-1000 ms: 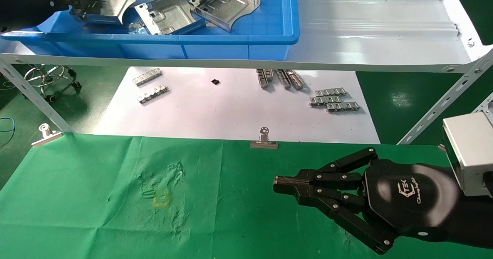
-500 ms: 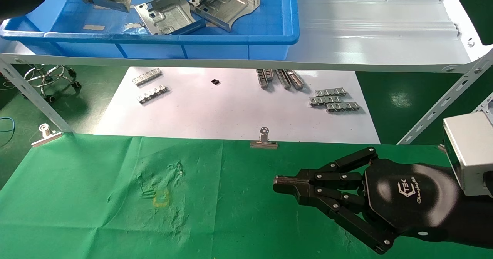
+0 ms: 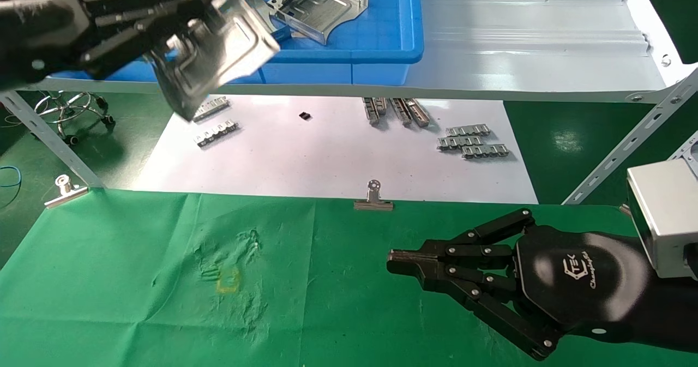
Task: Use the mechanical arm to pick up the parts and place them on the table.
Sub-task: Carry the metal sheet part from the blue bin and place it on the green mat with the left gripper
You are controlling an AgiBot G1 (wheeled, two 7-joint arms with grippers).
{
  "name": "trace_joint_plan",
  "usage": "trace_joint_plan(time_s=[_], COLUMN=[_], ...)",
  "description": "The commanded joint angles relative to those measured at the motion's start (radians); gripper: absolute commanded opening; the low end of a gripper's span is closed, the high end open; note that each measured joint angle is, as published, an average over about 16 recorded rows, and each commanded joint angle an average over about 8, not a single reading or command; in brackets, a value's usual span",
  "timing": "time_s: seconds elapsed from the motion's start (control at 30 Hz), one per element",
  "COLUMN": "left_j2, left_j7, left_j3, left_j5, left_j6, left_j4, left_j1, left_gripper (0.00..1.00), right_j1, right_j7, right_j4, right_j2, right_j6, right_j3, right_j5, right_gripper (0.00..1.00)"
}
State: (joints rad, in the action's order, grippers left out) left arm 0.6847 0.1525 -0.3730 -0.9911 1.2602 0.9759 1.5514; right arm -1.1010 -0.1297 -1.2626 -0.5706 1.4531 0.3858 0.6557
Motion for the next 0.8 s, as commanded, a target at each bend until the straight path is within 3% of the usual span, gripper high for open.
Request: trace_joint_plan(time_s=[0.03, 0.17, 0.3, 0.6, 0.8], left_j2=[-0.005, -0.006, -0.020, -0.058, -0.028], left_j7=[-0.092, -0.252, -0.388, -0.633, -0.746], left_j3=[0.019, 0.007, -0.046, -0.221, -0.279], left_j5=[0.049, 0.066, 0.059, -0.034, -0.122], left_j6=[0.099, 0.261, 0.332, 0.317, 0.275], left_j4=[-0.027, -0.091, -0.107, -0.113, -0.183], left_j1=[-0.007, 0.000, -0.008, -0.054, -0.076], left_gripper=[0.00, 0.00, 0.00, 0.00, 0.00], right_j1=[0.000, 0.000, 0.000, 0.000, 0.000], right_j7=[0.000, 0.000, 0.000, 0.000, 0.000], right_j4=[0.000, 0.000, 0.000, 0.000, 0.000], right_j2=[0.000, 0.000, 0.000, 0.000, 0.000], right_j6=[0.000, 0.000, 0.000, 0.000, 0.000], right_j3=[0.000, 0.000, 0.000, 0.000, 0.000], right_j5=[0.000, 0.000, 0.000, 0.000, 0.000], right_gripper=[0.00, 0.00, 0.00, 0.00, 0.00])
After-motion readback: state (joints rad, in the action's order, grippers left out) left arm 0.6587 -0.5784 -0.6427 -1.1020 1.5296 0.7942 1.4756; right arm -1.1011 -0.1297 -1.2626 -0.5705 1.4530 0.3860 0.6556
